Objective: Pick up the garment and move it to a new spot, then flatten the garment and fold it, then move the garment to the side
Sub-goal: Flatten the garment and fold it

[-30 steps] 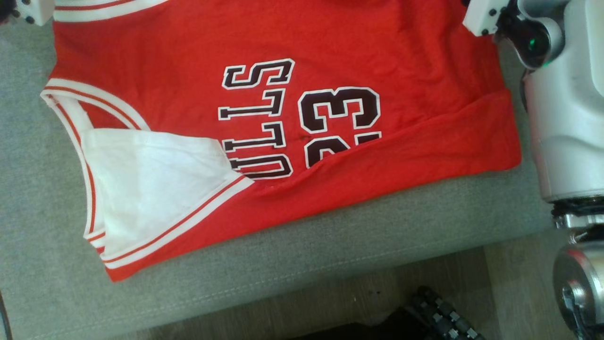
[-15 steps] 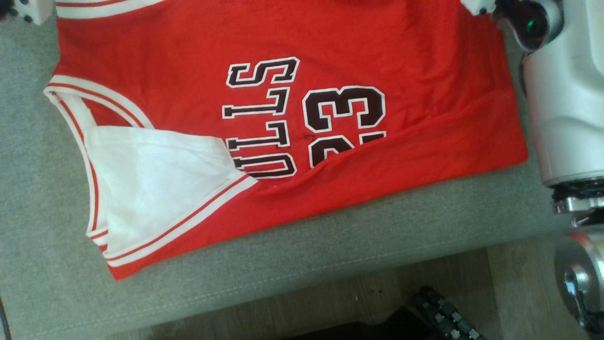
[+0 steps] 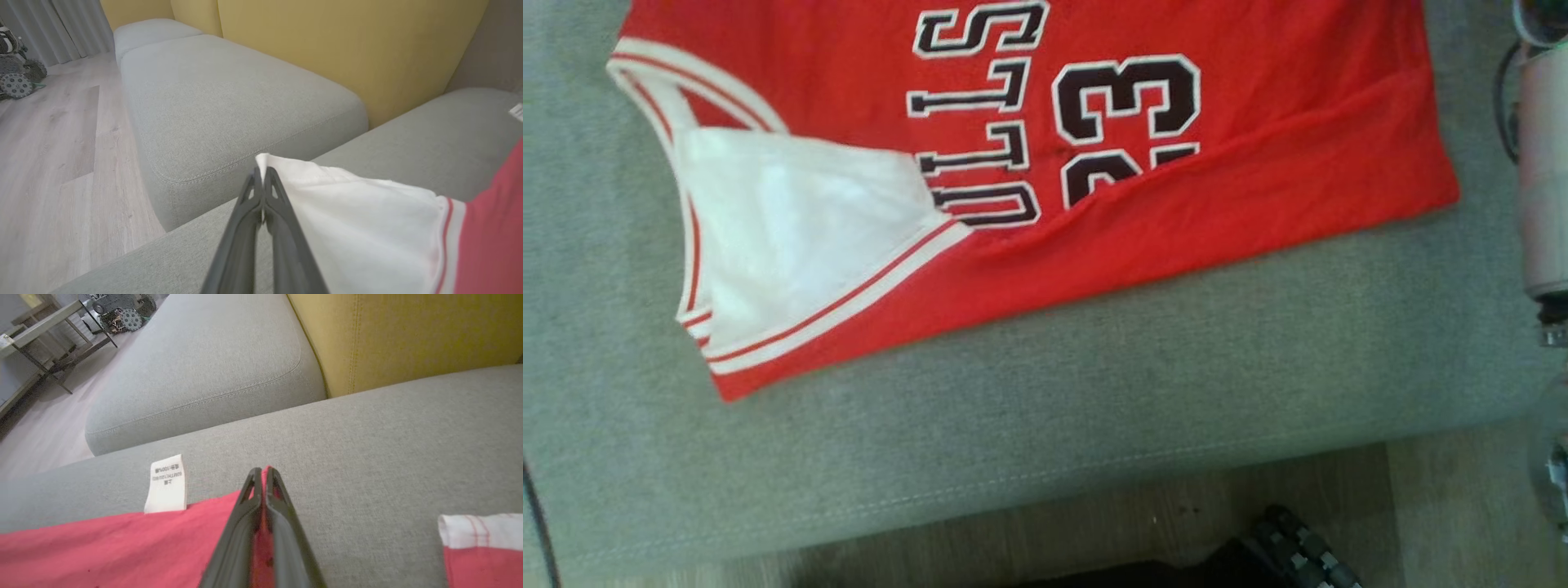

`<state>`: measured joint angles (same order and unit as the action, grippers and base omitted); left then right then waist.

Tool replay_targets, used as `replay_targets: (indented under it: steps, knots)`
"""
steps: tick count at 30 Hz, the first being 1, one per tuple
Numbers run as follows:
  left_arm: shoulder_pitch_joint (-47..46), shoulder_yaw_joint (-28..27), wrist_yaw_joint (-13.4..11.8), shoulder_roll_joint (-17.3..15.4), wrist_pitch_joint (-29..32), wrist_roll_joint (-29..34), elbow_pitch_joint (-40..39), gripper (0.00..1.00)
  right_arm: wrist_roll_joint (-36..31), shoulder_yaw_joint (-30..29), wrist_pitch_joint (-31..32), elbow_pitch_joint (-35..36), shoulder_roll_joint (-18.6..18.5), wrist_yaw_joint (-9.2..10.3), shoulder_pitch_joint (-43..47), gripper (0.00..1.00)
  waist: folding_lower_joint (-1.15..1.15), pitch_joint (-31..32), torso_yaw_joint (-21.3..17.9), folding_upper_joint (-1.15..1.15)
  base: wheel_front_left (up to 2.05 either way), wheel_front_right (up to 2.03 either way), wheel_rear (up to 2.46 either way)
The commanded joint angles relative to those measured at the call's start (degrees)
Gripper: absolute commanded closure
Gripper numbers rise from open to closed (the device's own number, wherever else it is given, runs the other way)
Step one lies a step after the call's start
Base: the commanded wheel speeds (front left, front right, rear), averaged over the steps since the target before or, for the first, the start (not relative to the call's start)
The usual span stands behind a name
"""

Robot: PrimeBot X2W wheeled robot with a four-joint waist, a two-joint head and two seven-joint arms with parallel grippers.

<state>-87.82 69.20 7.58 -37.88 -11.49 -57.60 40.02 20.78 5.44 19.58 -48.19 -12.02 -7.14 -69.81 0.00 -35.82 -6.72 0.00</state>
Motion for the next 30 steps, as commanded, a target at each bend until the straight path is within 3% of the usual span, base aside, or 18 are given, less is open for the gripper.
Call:
replay_targets:
  steps: [1,5,11,22,30]
  knots:
    - [-2.8,-2.7,-0.1,-2.3,-0.6,-1.0,-1.2,1.00,1.0,0.4,-0.5,2.7,-0.5,-0.35,-1.4,1.00,0.00,0.3,0.5,0.00,0.00,0.00,0.00]
    - [-0.3,-3.0,-0.1,-3.4,-1.1,-6.4,-5.7,1.00,3.4,2.1,0.0,4.8,-2.9,-0.35,1.1,1.00,0.00,1.0,2.1,0.00,0.00,0.00,0.00]
    - [4.6,-2.6,-0.1,-7.7,-1.8,-12.5,-14.4,1.00,8.5,3.3,1.3,10.2,-6.5,-0.35,6.2,1.00,0.00,2.2,4.4,0.00,0.00,0.00,0.00]
    - [17.1,-3.8,-0.1,-14.5,-3.4,-18.2,-29.8,1.00,10.6,3.4,5.5,21.0,-12.9,-0.35,18.3,1.00,0.00,6.0,7.8,0.00,0.00,0.00,0.00]
    - [26.8,-4.0,-0.2,-15.8,-3.5,-19.7,-35.8,1.00,8.9,0.3,8.5,27.3,-15.6,-0.35,29.9,1.00,0.00,8.4,9.8,0.00,0.00,0.00,0.00]
